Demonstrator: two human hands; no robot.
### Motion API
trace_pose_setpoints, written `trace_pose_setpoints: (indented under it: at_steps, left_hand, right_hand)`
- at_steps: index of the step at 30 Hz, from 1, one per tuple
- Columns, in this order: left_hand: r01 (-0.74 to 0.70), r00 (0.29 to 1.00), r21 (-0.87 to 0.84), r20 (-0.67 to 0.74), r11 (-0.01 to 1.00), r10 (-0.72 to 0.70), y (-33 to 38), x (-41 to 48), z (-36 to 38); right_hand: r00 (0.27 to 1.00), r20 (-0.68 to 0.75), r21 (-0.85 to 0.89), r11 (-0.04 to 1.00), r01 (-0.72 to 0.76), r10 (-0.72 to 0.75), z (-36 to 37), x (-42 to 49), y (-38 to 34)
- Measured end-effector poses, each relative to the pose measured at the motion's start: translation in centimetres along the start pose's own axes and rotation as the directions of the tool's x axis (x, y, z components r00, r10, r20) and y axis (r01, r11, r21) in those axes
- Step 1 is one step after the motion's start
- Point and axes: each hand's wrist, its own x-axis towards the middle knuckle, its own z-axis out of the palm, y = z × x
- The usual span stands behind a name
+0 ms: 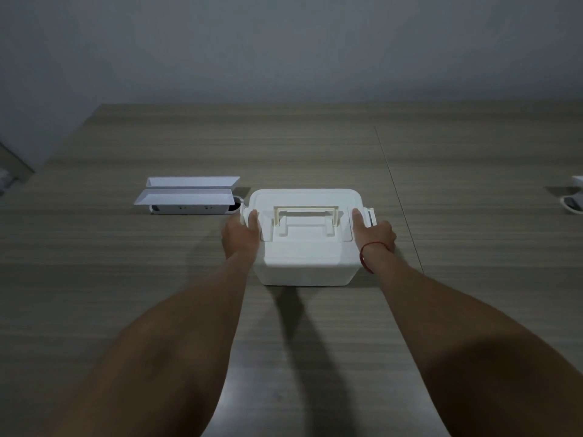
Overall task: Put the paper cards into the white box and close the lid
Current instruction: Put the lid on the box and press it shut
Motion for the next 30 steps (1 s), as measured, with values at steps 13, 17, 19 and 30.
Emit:
trace_pose_setpoints:
  at_steps: [13,17,19,30]
  left_hand:
    - [-0.054,0.995,-0.013,0.086,0.998,0.055,0.1,-0.4,-0.1]
    - [-0.056,0.994,0.024,0.100,0.998,0.054,0.3,-0.4,-0.1]
    - [-0.062,0.993,0.033,0.103,0.998,0.058,0.4,-0.3,0.0]
    - [-0.076,0.994,0.057,0.079,0.995,0.071,1.0,-0.3,0.1]
  right_hand:
    - [0.980,-0.061,-0.106,0.978,0.180,-0.187,0.0,-0.8,-0.1]
    - [0.983,-0.065,-0.031,0.985,0.172,-0.174,0.1,-1.0,0.0]
    - [0.995,-0.043,0.093,0.991,0.092,-0.088,0.0,-0.5,-0.3]
    - [0.984,-0.084,-0.078,0.985,0.152,-0.158,0.7,-1.0,-1.6]
